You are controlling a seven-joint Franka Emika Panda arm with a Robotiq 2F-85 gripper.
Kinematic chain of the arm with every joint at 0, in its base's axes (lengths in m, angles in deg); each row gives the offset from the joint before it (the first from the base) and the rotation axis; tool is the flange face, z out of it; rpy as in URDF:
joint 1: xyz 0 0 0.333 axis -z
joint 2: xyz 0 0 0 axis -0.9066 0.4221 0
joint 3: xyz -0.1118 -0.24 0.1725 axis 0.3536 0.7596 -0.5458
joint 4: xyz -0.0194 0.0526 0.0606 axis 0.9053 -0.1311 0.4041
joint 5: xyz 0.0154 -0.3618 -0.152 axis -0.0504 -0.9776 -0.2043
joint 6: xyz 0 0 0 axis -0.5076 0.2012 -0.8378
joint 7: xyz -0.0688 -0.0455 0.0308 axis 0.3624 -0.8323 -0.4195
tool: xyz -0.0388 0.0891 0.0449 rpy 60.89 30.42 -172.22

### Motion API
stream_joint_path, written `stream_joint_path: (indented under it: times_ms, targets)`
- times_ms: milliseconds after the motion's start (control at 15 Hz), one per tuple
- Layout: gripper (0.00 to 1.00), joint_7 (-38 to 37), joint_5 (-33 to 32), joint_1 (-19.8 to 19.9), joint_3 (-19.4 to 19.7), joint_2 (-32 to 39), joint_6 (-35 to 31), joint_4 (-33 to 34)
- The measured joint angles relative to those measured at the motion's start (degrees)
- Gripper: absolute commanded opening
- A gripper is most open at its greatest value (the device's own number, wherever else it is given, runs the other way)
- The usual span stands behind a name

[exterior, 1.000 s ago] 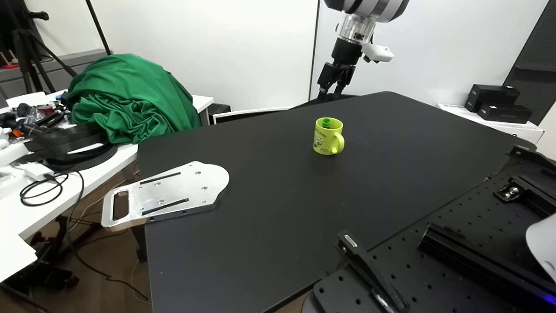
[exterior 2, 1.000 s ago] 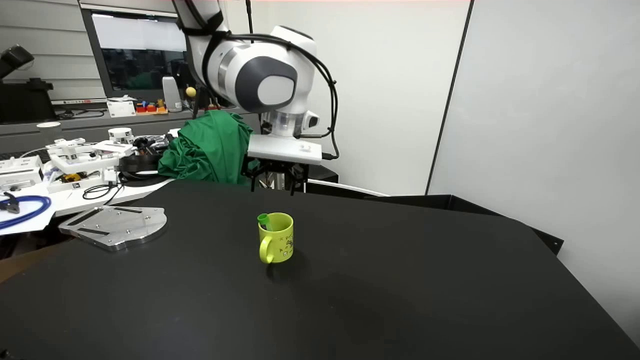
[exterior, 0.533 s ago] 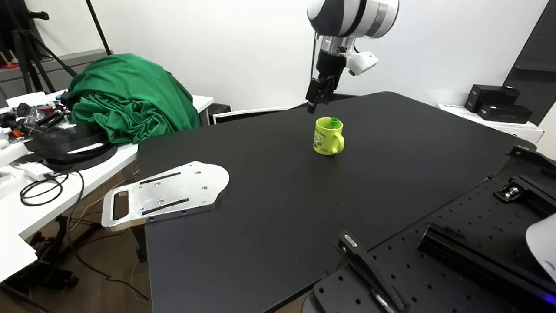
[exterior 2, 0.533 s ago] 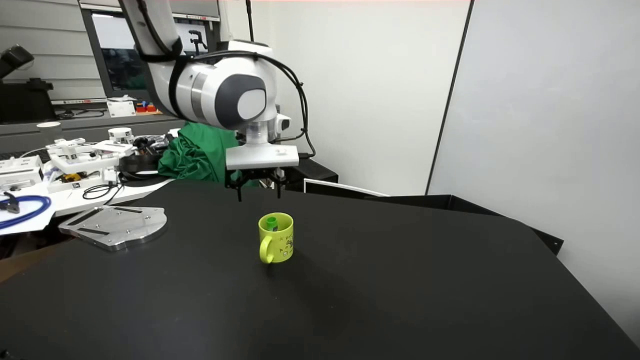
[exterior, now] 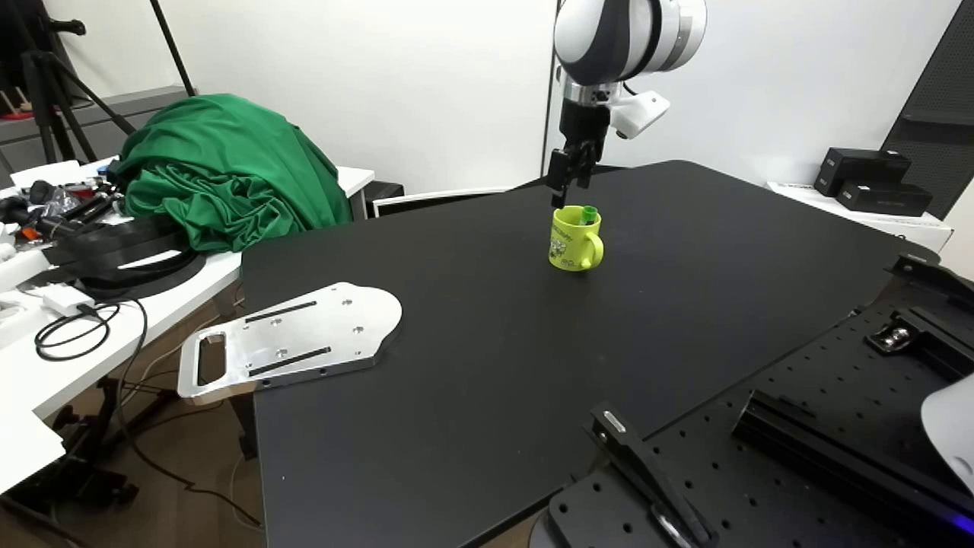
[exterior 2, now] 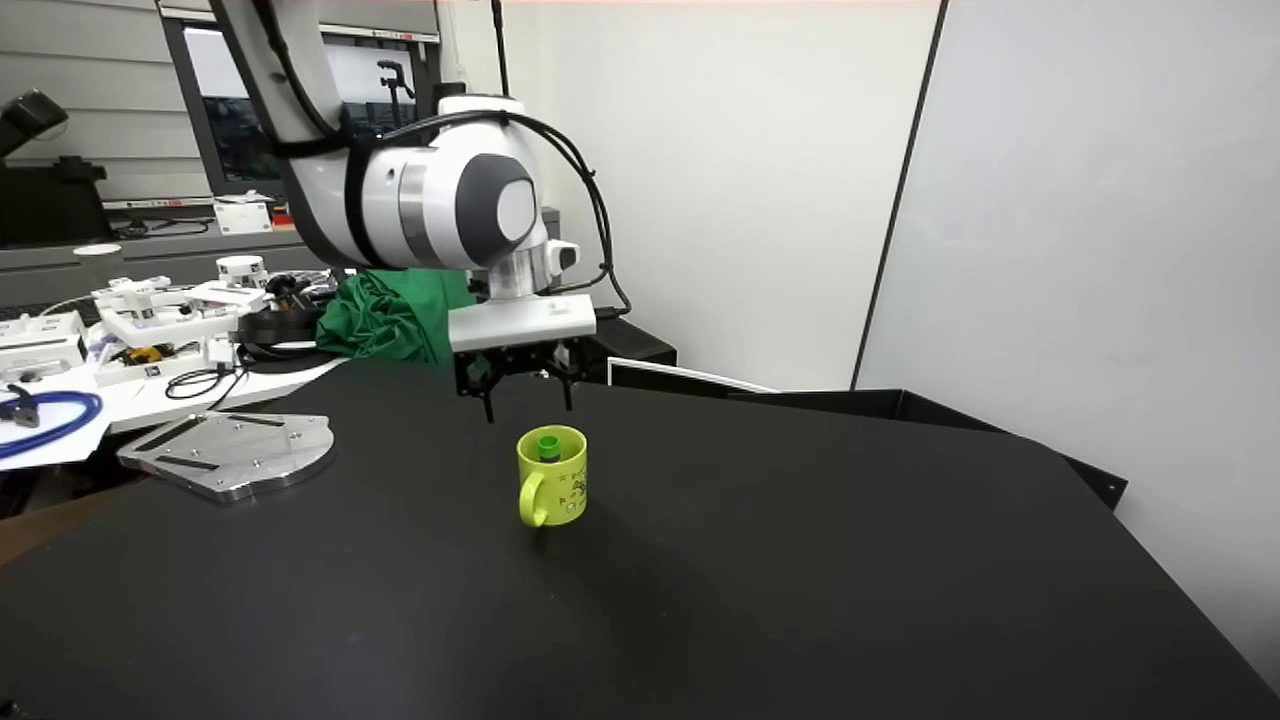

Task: Remove and then put back the glue stick in the mug

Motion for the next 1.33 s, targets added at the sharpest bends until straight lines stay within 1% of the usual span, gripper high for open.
stream_joint_path:
  times_ms: [867, 933, 1000, 1067, 1133, 1200, 1333]
  targets:
    - [1.00, -0.98, -0.38, 3.27, -0.67, 0.82, 3.04, -0.06]
    - [0.99, -0.98, -0.35, 3.53, -0.85, 1.00, 3.06, -0.06]
    - [0.74, -0.98, -0.34, 3.75, -1.00, 1.18, 3.07, -0.04]
    - [0.74, -0.98, -0.34, 3.94, -1.12, 1.36, 3.07, -0.04]
    - [0.71, -0.98, -0.34, 4.15, -1.27, 1.50, 3.06, -0.04]
    - [0.61, -0.98, -0.34, 4.37, -1.46, 1.58, 3.06, -0.04]
    - [0.48, -0.98, -0.33, 4.80, -1.80, 1.63, 3.06, -0.04]
